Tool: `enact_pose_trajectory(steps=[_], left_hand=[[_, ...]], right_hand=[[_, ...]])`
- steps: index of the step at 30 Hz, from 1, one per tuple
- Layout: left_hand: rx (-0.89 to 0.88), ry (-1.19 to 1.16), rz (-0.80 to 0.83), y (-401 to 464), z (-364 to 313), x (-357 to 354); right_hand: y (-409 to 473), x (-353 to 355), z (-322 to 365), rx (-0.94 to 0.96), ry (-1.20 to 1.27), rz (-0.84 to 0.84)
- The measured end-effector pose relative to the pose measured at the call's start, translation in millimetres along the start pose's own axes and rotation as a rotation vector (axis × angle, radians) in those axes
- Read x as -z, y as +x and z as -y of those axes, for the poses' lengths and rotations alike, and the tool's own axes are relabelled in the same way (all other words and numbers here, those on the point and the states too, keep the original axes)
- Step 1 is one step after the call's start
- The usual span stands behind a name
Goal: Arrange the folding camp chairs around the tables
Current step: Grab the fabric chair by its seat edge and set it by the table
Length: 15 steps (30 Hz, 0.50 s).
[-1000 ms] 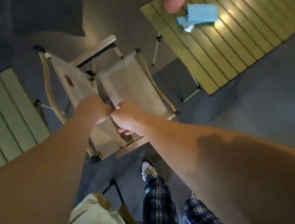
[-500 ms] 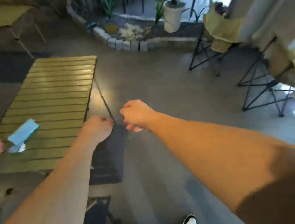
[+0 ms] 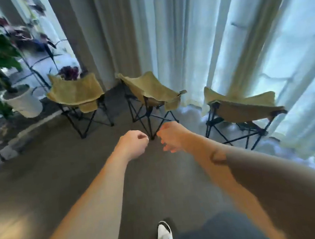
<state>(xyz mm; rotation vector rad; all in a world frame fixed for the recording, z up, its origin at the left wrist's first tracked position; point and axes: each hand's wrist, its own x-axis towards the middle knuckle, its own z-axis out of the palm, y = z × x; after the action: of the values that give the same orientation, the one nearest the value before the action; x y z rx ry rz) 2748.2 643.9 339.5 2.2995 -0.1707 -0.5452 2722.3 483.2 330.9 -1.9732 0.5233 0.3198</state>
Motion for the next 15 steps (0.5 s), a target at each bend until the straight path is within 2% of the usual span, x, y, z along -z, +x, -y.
enact_pose_trajectory(steps=[7,15], left_hand=[[-0.166,0.095,0.201,176,-104,-60],[-0.27,0.233,0.412,317,-214,-135]], right_hand=[[111,137,-24,-0.137,0.102,-0.163],[196,257,-54,-0.351,0.006,-0.295]])
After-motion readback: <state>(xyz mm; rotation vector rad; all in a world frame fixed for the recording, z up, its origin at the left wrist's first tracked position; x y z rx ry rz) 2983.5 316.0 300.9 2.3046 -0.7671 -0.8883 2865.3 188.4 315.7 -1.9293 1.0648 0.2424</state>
